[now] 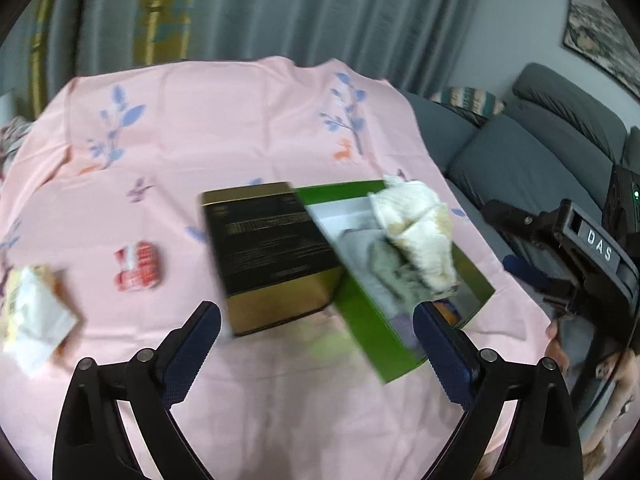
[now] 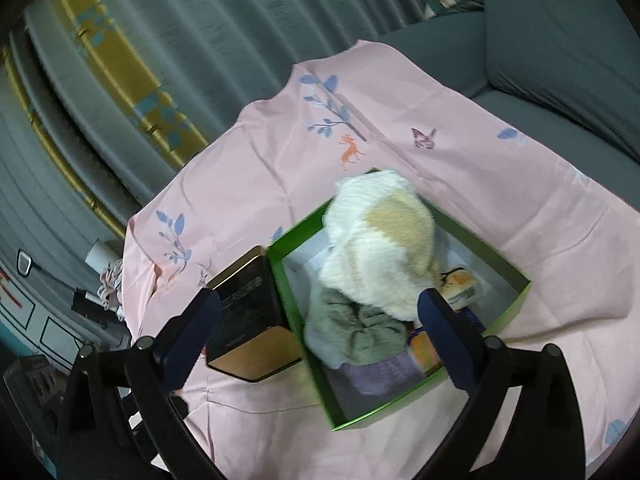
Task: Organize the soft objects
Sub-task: 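Withdraw the right gripper from the box to the red-and-white sock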
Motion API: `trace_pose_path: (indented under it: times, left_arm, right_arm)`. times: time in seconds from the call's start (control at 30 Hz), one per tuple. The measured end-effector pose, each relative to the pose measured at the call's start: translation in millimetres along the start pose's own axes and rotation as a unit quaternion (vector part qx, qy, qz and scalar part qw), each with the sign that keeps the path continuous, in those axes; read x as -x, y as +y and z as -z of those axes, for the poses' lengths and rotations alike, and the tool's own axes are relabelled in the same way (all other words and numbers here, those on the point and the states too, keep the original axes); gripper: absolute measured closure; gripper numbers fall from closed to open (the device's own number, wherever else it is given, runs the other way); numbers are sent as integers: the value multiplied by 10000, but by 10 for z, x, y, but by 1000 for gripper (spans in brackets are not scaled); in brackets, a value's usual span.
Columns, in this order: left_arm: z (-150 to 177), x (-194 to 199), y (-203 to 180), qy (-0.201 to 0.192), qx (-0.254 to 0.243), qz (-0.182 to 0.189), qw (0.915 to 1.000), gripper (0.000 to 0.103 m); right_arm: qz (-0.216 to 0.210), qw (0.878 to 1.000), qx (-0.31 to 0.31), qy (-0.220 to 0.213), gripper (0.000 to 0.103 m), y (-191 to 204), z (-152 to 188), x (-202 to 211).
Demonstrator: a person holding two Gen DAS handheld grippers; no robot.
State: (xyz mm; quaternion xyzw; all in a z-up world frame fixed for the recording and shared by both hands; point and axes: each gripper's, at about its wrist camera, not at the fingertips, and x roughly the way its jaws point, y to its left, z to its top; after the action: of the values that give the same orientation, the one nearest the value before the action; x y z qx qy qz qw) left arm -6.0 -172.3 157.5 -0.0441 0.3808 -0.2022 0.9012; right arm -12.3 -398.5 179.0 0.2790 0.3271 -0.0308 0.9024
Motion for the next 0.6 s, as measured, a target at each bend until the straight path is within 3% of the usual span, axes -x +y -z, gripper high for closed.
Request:
trace_pose_path:
  times: [0.3,0.6]
  left_arm:
    - [437,466,957,-81,518,-819,9953,6]
    - [1042,485,1926,53,1725,-1311,9762,6]
  right_arm:
    - [-225,9970,693,247,3,659,296,-93]
    - [-411,9829,1589,834,4,1522,814,-590]
